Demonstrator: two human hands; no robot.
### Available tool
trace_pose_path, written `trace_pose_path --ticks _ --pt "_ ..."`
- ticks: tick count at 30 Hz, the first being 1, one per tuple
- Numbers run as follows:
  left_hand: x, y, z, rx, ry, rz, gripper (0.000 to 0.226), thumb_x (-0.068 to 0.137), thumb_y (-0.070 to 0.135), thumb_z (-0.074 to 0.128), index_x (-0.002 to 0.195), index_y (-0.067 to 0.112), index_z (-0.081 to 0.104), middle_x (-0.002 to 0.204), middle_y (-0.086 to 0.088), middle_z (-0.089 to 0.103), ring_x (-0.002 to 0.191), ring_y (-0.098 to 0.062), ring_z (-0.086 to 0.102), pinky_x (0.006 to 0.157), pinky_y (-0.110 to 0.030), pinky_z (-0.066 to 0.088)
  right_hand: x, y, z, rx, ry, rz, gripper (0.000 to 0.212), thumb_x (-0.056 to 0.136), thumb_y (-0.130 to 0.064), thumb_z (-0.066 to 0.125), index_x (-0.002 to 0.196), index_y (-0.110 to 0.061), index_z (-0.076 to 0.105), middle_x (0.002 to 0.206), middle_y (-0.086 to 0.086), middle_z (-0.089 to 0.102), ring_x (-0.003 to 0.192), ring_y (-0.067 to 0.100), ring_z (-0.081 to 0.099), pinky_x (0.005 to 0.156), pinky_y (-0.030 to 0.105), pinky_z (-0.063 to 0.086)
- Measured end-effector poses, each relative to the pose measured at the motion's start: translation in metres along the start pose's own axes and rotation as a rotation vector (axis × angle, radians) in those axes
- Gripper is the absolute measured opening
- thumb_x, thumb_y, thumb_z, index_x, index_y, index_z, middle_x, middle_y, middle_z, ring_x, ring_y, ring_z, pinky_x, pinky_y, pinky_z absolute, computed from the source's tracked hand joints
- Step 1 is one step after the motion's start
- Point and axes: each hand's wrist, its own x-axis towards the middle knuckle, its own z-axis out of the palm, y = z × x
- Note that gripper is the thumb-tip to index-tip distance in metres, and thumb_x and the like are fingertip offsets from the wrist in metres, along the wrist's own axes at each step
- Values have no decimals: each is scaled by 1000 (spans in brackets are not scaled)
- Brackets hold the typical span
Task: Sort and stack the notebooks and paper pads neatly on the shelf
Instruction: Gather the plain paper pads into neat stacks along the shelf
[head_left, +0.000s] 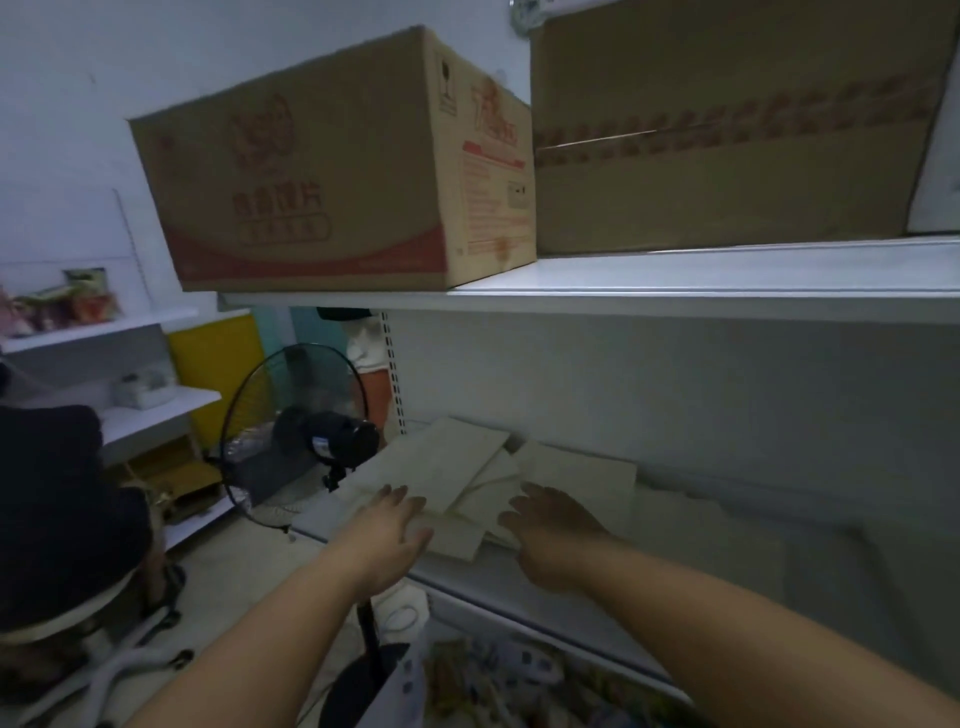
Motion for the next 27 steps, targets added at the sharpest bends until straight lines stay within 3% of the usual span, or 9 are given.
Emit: trace_pose_path --ticks 2,4,8,10,19,21,23,25,27 --pt "10 -15 -6 -6 -33 -11 53 100 41 36 147 20 29 156 -1 23 145 -17 16 114 -27 16 33 -6 1 30 22 3 51 91 -22 49 140 -12 36 143 14 37 134 28 30 104 36 31" --pt "21 -32 -14 -6 -47 -31 50 98 40 39 144 21 36 151 2 34 139 -15 30 110 -24 25 61 -12 2 42 68 12 48 91 -24 48 137 -13 39 137 13 42 125 27 39 96 34 36" --pt "52 -61 -21 -97 -43 -82 45 96 37 45 139 25 43 144 3 44 129 -15 44 103 -22 36 99 -22 6 78 138 14 71 80 -53 31 142 -17 33 150 10 26 134 27 28 105 38 29" --pt "69 -71 -16 -103 -58 -77 43 95 36 46 137 27 44 144 5 44 128 -13 46 102 -20 35 110 -28 13 94 71 72 77 80 -64 39 143 -22 29 155 6 17 138 27 21 108 42 24" --pt "155 -113 -21 -308 -41 110 32 96 32 42 125 28 54 131 6 52 117 -13 53 99 -22 40 124 -41 27 79 197 190 47 91 -50 43 126 -19 49 140 7 42 125 29 38 98 40 40" --pt "170 -120 -25 -653 -58 51 30 97 23 43 120 11 58 109 -5 61 89 -17 63 76 -21 49 120 -40 21 219 307 200 57 93 -58 32 121 -17 60 130 7 57 118 24 50 96 31 42" --pt "183 -129 -27 -1005 -150 -108 25 96 9 47 114 -6 56 84 -15 62 63 -23 61 55 -23 51 117 -40 13 321 551 286 73 91 -63 17 103 -15 71 104 5 71 96 18 65 80 24 47" --pt "188 -128 -31 -1248 -254 -214 29 93 17 56 109 -7 57 81 -22 64 64 -31 64 51 -28 54 112 -37 12 324 776 360 71 96 -58 18 94 -13 74 93 4 74 84 19 69 77 23 47" --pt "190 -122 -32 -1382 -449 -199 46 92 36 56 106 -8 58 91 -28 68 74 -36 69 58 -36 58 105 -40 10 324 813 415 68 96 -57 23 101 -11 73 100 3 73 90 19 68 81 20 46"
